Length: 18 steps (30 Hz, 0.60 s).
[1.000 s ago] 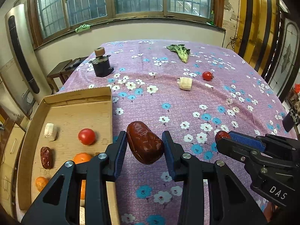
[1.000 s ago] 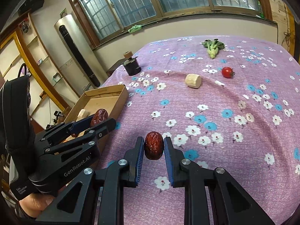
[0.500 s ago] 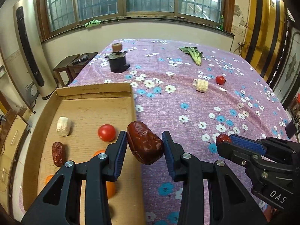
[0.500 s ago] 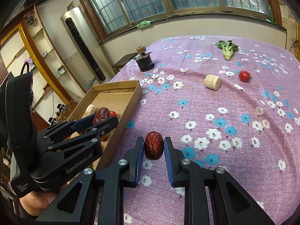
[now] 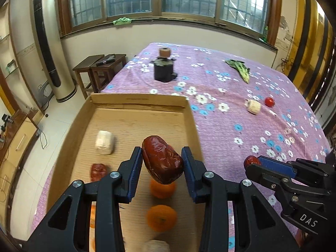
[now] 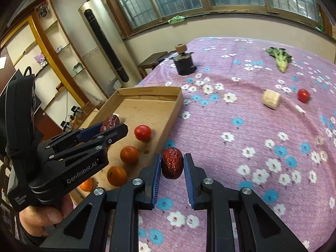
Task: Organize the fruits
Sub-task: 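Carry both held red dates over the cardboard tray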
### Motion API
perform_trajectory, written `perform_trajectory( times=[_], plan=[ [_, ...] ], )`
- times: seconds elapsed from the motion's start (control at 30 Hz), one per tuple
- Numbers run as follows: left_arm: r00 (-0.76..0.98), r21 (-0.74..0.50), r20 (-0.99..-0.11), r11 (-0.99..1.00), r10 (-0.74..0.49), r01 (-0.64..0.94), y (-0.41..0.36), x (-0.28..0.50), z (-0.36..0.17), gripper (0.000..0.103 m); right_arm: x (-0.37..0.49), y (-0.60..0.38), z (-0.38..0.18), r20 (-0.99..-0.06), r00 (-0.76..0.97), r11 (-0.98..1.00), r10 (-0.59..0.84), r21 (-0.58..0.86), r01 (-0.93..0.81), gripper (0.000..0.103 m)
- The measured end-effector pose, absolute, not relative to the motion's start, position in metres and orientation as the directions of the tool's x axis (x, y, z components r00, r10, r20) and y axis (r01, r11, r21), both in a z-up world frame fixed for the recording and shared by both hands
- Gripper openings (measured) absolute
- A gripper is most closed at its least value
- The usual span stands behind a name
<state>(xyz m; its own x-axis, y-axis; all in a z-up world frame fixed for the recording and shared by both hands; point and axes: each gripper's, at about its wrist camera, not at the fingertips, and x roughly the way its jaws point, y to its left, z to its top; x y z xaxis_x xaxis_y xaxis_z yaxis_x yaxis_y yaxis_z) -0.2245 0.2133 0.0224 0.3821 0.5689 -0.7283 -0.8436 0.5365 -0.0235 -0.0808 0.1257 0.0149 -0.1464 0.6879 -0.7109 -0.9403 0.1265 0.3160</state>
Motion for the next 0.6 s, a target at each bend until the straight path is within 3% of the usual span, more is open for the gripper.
perform_trajectory(
  times=[0.6],
  plan=[
    [0.339, -0.077, -0.751, 0.435, 0.567, -0.897, 0.304, -0.261, 0.028, 0.036, -0.109, 0.22, 0.006, -0.741, -0.208, 0.049, 0.639, 0.309, -0.95, 0.022]
  ],
)
